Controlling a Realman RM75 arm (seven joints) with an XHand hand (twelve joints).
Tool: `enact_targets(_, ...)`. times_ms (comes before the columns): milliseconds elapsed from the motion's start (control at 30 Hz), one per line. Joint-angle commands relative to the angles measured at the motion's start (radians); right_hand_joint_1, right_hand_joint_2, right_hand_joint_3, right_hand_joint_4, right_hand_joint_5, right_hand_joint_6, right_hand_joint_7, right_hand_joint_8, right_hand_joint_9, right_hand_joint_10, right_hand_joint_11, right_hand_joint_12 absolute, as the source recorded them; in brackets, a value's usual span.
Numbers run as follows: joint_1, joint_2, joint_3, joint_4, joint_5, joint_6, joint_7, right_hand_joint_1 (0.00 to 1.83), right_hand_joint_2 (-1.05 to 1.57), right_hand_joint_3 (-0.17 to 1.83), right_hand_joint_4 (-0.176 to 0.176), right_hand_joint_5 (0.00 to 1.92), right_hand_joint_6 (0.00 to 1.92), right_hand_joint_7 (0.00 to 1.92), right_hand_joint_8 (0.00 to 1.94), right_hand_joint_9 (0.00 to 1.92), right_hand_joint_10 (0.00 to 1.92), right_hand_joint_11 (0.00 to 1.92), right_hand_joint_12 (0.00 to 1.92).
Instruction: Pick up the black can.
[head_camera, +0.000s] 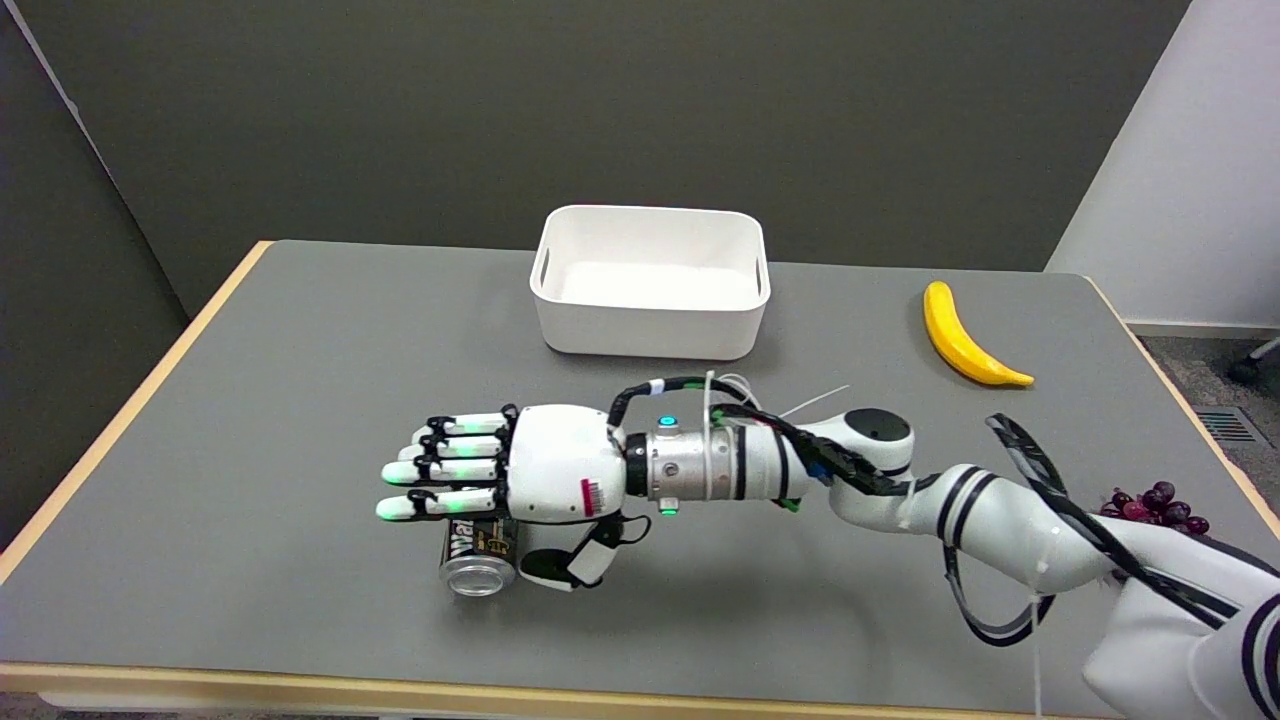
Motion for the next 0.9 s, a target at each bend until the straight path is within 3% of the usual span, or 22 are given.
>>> enact_targets(33, 0.057, -0.099, -0.056, -0.150, -0.004, -0.015, -0.020, 0.80, 0.62, 0.99, 0.040, 0.00, 0.00, 0.00, 0.03, 0.00, 0.39, 0.00, 0.59)
enact_targets(700, 0.050, -0.124, -0.048, -0.225, 0.003, -0.039, -0.085, 0.82, 0.65, 0.98, 0.041, 0.00, 0.00, 0.00, 0.06, 0.01, 0.40, 0.00, 0.59)
enact_targets(833, 0.050, -0.125, -0.048, -0.225, 0.003, -0.041, -0.085, 0.90, 0.66, 1.03, 0.039, 0.00, 0.00, 0.00, 0.06, 0.01, 0.41, 0.00, 0.62)
enact_targets(900, 0.052, -0.125, -0.048, -0.222, 0.003, -0.043, -0.085, 0.90, 0.68, 1.01, 0.030, 0.00, 0.10, 0.01, 0.18, 0.03, 0.43, 0.00, 0.66)
